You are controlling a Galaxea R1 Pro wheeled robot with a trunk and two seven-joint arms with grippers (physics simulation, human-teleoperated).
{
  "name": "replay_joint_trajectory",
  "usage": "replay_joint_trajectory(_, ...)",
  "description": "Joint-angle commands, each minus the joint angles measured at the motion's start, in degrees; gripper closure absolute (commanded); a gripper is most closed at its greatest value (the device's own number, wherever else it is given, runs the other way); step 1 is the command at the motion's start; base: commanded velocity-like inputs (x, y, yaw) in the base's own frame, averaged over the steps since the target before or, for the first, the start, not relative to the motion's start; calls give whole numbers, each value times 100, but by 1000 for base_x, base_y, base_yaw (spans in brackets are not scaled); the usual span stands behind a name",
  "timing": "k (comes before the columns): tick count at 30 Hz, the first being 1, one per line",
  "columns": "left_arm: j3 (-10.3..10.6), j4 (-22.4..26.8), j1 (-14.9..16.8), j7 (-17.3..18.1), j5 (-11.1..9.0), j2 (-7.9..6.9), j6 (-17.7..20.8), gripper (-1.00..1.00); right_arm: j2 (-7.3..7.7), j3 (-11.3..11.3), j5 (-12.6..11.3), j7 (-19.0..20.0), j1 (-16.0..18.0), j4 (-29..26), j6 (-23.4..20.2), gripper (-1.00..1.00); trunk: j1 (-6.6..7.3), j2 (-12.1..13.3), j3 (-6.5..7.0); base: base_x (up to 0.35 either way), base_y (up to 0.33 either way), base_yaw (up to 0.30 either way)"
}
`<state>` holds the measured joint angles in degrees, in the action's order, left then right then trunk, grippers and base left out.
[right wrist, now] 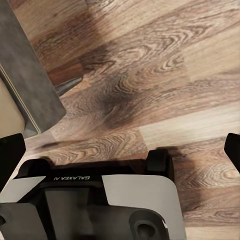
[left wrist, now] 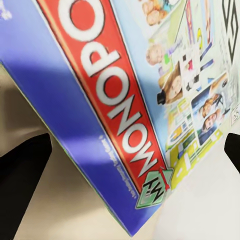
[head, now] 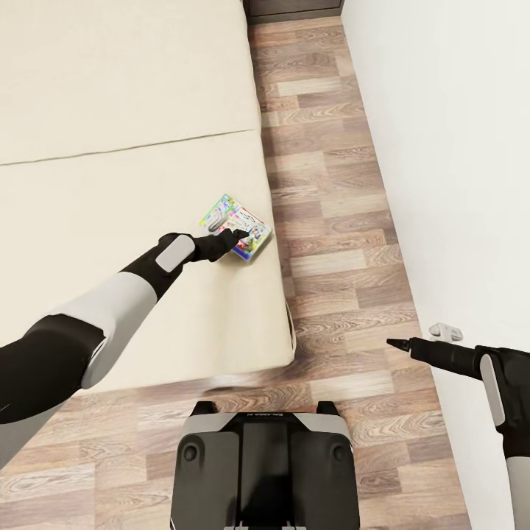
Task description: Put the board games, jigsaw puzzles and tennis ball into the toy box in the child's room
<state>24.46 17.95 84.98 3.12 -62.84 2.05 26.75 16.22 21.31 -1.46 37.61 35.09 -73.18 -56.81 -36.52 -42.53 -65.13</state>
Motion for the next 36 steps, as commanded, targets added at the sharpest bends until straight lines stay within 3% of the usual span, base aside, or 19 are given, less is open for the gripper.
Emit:
replay_joint_trajectory(1, 37, -11, 2, 5, 18, -2, 14, -100, 0, 7, -13, 9, 2, -3, -38, -100, -2, -4, -4, 0, 0, 0)
replay_joint_trajectory(15, 33, -11, 13, 5, 18, -3, 14, -100, 2, 5, -18, 12, -2, -3, -35, -100, -2, -4, -4, 0, 0, -42)
replay_joint_trajectory(36, 37, -11, 12, 5, 18, -3, 14, -100, 4, 10, -19, 17, -10, -41, -35, -100, -2, -4, -4, 0, 0, -196)
